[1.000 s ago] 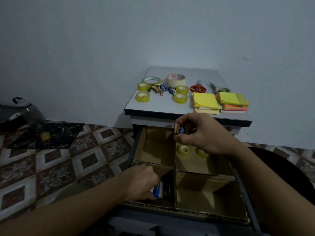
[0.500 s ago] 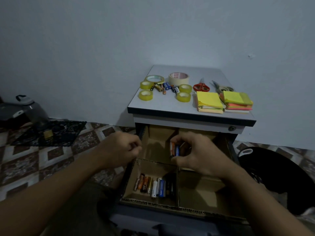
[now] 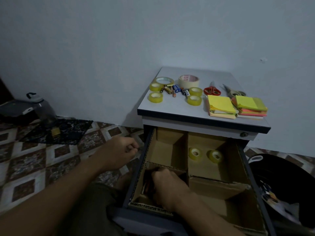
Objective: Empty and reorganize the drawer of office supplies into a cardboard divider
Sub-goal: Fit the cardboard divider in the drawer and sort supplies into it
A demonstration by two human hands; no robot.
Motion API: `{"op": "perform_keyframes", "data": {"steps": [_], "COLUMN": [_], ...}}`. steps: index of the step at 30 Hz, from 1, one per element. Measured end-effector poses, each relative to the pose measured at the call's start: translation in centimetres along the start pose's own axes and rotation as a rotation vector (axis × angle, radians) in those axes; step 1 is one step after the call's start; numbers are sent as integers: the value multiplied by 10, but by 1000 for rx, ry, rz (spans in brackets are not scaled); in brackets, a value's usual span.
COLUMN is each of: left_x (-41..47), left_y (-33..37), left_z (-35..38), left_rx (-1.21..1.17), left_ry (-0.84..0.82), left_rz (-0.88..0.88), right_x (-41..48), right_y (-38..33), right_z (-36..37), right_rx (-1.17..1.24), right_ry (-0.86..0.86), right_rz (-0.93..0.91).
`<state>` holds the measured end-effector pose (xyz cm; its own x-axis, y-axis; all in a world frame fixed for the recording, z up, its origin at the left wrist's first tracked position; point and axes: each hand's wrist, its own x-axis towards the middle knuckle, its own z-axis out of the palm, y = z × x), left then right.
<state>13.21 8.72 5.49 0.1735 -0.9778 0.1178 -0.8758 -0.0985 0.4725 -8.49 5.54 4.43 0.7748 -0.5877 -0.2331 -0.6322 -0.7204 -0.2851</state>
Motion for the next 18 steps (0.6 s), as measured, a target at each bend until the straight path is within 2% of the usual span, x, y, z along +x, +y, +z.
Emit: {"op": "perform_keyframes", "data": {"steps": [6, 18], "left_x": [-2, 0], "left_y": [3, 16], "left_z": [-1, -9], "left_rx": [-6, -109], "left_ry": [2, 33], "left_rz": [27, 8], "right_x": [1, -11], "right_y": [-1, 20], "right_z": [0, -27], "right_rx": [-65, 140], "right_ry": [-13, 100], "right_rz": [-18, -85]}}
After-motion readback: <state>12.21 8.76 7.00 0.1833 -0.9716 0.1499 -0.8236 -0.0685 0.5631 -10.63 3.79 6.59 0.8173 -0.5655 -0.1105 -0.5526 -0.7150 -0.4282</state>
